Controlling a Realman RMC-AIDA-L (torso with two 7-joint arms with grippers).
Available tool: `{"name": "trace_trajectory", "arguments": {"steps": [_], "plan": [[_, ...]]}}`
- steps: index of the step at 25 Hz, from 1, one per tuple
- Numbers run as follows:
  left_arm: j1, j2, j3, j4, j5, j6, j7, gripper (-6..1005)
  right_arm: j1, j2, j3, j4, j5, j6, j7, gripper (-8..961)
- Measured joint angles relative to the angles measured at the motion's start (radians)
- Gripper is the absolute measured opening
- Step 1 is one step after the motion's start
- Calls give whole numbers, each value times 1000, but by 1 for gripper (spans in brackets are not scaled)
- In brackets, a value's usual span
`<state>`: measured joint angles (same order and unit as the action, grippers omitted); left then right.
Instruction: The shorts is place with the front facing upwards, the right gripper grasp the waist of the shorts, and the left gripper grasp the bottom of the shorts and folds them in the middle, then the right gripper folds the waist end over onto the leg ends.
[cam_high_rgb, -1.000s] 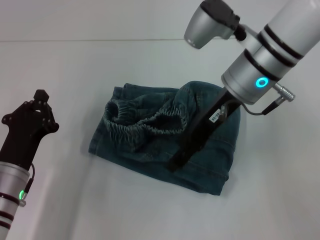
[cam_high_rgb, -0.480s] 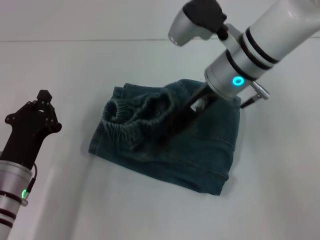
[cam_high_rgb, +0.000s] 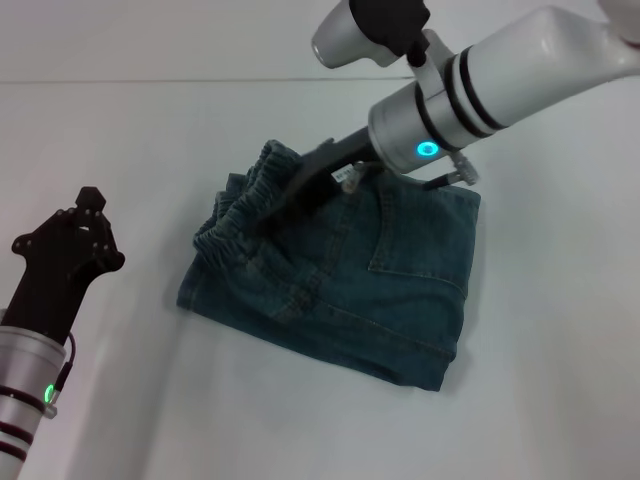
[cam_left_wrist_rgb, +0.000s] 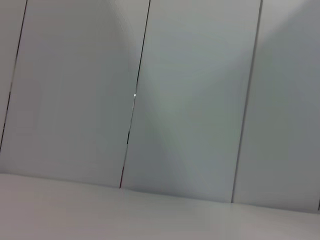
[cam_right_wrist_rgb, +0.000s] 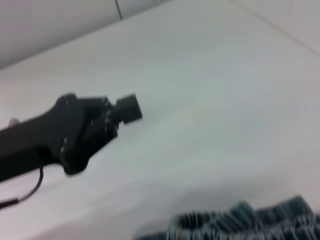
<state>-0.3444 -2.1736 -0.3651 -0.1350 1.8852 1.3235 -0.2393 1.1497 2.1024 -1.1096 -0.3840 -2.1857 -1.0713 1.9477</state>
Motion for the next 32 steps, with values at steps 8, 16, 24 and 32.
{"name": "trace_trajectory", "arguments": {"steps": [8,16,24,32], "plan": [[1,0,-1,2,-4,-5,0,7,-62,-1,-34,30,255,43,-181,952],[5,4,4,3,-1,18,-16,10,-307,-15,-11,-121,486,-53,-307,951],[17,7,100,80,14,127,-174,110,-560,-86,110,-210,537,-351,-361,950],[-39,11,327,292,75,248,-488,383,-726,-140,138,-197,515,-497,-495,949]]}}
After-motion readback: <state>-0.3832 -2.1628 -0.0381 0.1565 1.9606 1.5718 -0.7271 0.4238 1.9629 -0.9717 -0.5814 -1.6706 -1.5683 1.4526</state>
